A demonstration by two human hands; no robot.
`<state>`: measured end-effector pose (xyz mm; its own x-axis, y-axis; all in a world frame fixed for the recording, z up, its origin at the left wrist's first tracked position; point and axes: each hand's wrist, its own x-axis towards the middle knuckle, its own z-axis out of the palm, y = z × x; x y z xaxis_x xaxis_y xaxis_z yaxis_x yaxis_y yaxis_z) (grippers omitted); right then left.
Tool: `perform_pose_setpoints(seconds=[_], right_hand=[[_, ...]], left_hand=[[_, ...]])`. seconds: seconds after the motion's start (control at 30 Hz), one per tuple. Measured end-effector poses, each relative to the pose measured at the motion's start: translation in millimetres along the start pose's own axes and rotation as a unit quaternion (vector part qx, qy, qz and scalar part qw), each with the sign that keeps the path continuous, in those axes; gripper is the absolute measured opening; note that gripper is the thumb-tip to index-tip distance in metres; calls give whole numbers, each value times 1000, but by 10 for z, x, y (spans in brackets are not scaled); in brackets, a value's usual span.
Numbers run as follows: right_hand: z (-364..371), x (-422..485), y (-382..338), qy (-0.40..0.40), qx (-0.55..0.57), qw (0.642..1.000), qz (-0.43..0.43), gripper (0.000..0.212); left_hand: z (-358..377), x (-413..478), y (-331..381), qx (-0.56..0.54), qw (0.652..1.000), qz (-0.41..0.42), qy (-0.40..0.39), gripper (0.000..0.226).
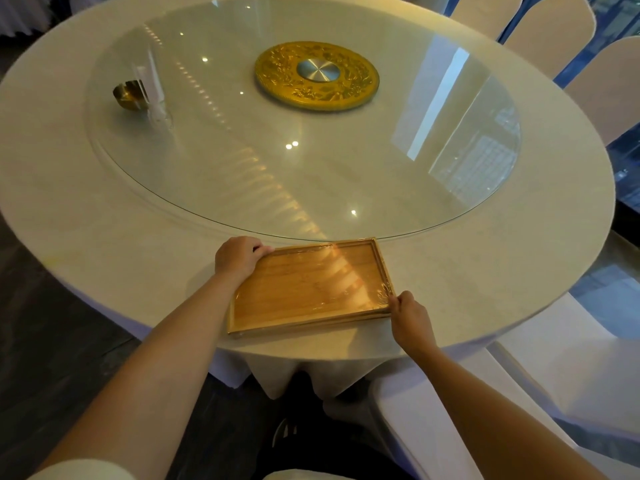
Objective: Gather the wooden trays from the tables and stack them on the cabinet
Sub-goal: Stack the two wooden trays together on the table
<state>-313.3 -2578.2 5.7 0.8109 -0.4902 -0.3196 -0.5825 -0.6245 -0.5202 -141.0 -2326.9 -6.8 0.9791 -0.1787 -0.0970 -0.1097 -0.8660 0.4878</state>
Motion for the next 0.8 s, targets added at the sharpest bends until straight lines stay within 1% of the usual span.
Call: perform_pose_setpoints(seconds=[0.17, 0.33, 0.43, 0.5, 0.57, 0.63, 0.7, 0.8], right_hand=[[7, 14, -6, 1, -17, 1000, 3, 34], [-19, 36, 12, -5, -16, 1000, -3, 34], [-55, 83, 10, -14, -3, 1000, 5, 34], [-72, 143, -28, -12, 17, 1000, 13, 45], [-82, 219, -89, -25, 34, 999, 13, 55], [-90, 300, -162, -57, 33, 998, -3, 56], [-93, 373, -238, -89, 14, 996, -16, 54], [-98, 449, -313, -112, 17, 994, 0, 55]], left_hand=[[13, 15, -9, -3, 1000, 3, 5, 37], [49, -25, -31, -39, 999, 2, 19, 36], [63, -75, -52, -44, 999, -8, 28, 42], [55, -127, -110, -42, 997, -59, 27, 51], [52, -199, -203, -31, 991, -127, 4, 61], [58, -291, -300, -30, 984, -171, -23, 66], [76, -409, -381, -49, 978, -197, -41, 67], [120, -587, -426, -101, 966, -232, -46, 66]])
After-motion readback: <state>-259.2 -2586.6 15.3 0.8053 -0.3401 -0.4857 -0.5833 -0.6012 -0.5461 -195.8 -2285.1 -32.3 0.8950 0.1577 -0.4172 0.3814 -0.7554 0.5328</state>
